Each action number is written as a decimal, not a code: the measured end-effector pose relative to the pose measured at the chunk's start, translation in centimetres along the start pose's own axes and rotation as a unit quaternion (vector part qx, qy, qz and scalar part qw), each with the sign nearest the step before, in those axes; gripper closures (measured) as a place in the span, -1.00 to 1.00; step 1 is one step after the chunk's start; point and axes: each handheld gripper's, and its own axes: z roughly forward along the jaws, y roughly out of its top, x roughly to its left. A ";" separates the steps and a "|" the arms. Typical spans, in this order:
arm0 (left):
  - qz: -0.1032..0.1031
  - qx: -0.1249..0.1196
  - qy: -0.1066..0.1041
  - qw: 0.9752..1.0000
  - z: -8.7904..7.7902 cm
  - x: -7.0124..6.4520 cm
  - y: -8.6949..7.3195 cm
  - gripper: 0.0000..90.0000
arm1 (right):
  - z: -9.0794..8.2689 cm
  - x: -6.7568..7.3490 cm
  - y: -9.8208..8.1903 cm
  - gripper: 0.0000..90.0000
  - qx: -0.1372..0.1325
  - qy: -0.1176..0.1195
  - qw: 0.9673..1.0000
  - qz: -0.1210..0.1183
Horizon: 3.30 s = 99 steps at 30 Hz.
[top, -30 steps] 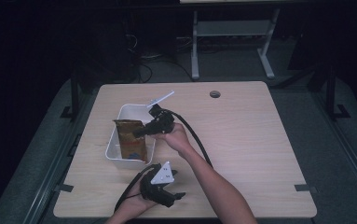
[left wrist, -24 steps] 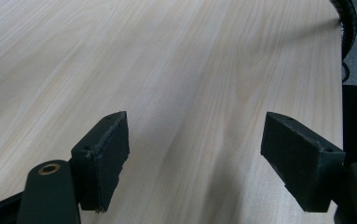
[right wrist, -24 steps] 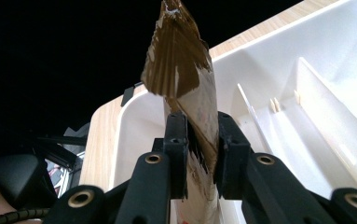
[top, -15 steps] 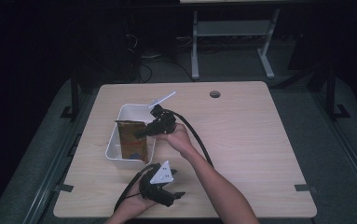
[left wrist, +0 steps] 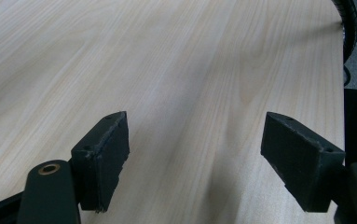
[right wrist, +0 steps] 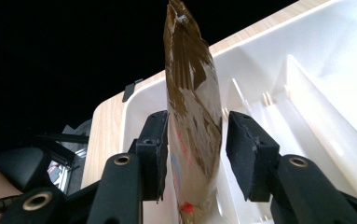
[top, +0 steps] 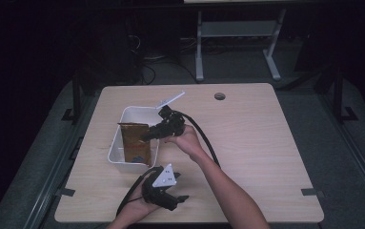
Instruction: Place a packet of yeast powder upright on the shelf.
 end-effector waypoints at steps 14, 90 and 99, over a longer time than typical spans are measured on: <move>-0.005 -0.005 0.003 1.000 -0.2 0.2 -0.1 -0.49 | -3.5 0.0 -1.0 0.18 -0.021 -0.019 1.000 0.001; -0.025 -0.013 0.006 1.000 -0.2 1.0 -0.3 -0.49 | -17.3 0.3 -12.2 -0.14 -0.056 -0.095 0.993 0.047; -0.027 -0.016 0.006 0.999 -0.2 1.0 -0.3 -0.49 | -18.2 1.6 -13.5 -0.17 -0.052 -0.093 0.993 0.039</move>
